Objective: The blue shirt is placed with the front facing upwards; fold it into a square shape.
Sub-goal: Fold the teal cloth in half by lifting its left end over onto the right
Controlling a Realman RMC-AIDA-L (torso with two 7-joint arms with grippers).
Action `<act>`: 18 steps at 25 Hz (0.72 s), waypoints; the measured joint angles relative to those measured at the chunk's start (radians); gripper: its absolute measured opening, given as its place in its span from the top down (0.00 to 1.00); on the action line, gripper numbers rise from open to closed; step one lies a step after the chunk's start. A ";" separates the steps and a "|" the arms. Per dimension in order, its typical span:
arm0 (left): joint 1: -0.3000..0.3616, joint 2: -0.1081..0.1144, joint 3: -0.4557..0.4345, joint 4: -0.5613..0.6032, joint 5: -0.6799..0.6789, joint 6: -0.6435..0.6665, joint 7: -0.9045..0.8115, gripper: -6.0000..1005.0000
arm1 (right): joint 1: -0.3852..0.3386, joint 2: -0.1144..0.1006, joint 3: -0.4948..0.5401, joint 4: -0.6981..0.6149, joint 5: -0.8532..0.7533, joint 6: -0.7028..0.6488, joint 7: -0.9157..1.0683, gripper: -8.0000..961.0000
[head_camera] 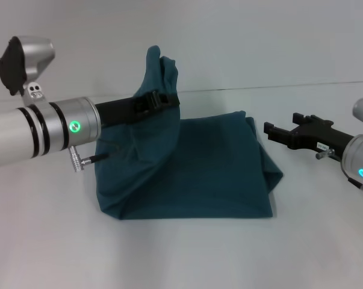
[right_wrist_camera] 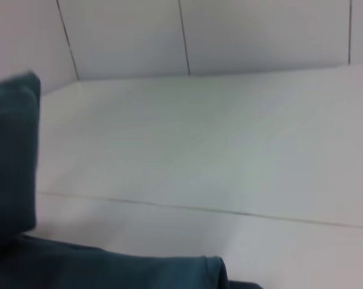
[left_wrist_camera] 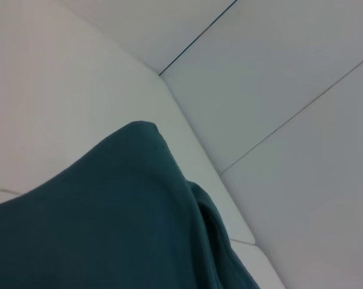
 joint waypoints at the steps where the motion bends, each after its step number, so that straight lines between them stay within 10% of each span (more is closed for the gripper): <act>1: -0.005 0.000 0.001 0.010 0.000 -0.006 0.001 0.94 | -0.007 -0.002 0.000 -0.009 -0.001 -0.017 0.003 0.08; 18: -0.031 -0.005 0.121 0.106 -0.110 -0.104 0.010 0.94 | -0.139 -0.022 0.004 -0.154 -0.030 -0.155 0.072 0.08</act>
